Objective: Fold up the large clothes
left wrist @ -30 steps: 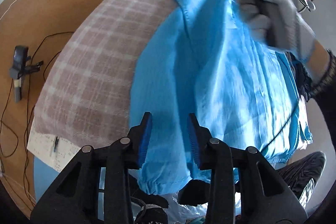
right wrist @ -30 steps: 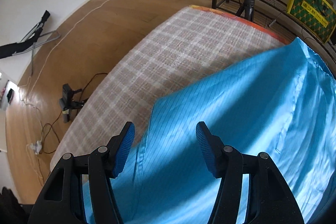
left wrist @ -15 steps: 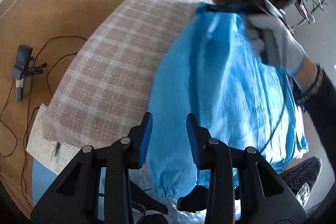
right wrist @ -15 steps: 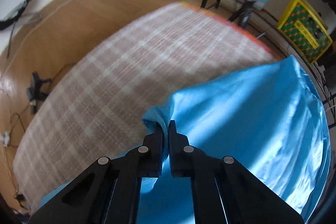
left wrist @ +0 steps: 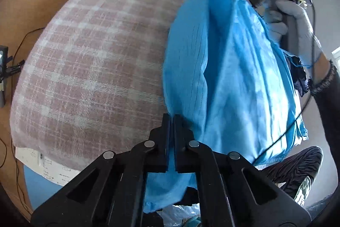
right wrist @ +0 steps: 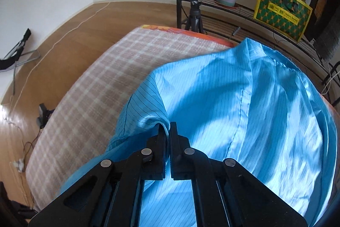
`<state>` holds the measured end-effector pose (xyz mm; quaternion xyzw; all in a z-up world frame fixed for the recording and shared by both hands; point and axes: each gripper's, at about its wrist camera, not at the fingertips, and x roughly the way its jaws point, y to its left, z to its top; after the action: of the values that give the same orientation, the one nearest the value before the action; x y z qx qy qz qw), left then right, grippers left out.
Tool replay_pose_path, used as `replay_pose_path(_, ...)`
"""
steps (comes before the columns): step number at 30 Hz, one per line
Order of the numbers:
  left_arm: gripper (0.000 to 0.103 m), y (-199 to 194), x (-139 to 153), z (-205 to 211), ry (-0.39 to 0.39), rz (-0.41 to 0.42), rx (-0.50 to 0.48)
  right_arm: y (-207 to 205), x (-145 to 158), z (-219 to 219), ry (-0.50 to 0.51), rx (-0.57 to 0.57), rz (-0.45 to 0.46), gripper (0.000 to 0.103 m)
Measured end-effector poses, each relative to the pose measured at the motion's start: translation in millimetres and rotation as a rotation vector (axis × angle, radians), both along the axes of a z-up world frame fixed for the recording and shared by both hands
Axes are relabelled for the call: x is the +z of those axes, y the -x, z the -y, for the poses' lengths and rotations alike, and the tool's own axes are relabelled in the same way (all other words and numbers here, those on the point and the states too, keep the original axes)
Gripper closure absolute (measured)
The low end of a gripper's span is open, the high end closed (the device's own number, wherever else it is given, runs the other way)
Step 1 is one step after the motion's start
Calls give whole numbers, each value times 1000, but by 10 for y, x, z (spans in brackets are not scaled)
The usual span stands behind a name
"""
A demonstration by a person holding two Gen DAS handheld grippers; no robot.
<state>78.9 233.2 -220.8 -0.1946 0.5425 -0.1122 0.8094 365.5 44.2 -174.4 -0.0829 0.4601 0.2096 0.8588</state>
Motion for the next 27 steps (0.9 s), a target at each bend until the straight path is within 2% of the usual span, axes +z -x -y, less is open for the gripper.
replay_pose_path(2,103,116,176,-32,1,41,10,-21,42,-24,-24,4,-2,102)
replay_pose_path(5,103,310,438,-89,-77,116,32,-130,115,-137,-89,3,-16,102)
replay_pose_path(7,103,412,521,-93,-229,150,55,-196,144,-319,-112,16,-11,102)
replay_pose_path(9,103,455,511,-146,-357,149,83,-255,111,-530,-127,26,-16,102)
replay_pose_path(12,103,426,401,-263,-394,93,140,-334,-30,-886,-126,39,-35,102)
replay_pose_path(13,103,424,383,-277,-362,84,139,-362,-108,-1002,-114,44,-42,102)
replay_pose_path(15,99,446,355,-281,-208,67,117,-399,-249,-1168,-88,53,-67,102)
replay_pose_path(16,94,448,329,-246,-136,44,95,-403,-308,-1223,-72,55,-68,102)
replay_pose_path(17,81,447,294,-185,-88,26,71,-402,-354,-1256,-60,60,-72,102)
replay_pose_path(18,77,463,275,-98,-44,17,33,-402,-385,-1269,-52,61,-72,102)
replay_pose_path(20,76,478,253,68,-34,8,-20,-421,-411,-1248,-49,57,-77,102)
replay_pose_path(22,69,491,196,235,-61,-9,-54,-449,-400,-1201,-56,49,-78,102)
replay_pose_path(24,56,484,101,356,-91,-39,-78,-464,-373,-1169,-58,45,-72,102)
replay_pose_path(27,55,447,-9,446,-124,-51,-75,-499,-322,-1121,-68,41,-71,102)
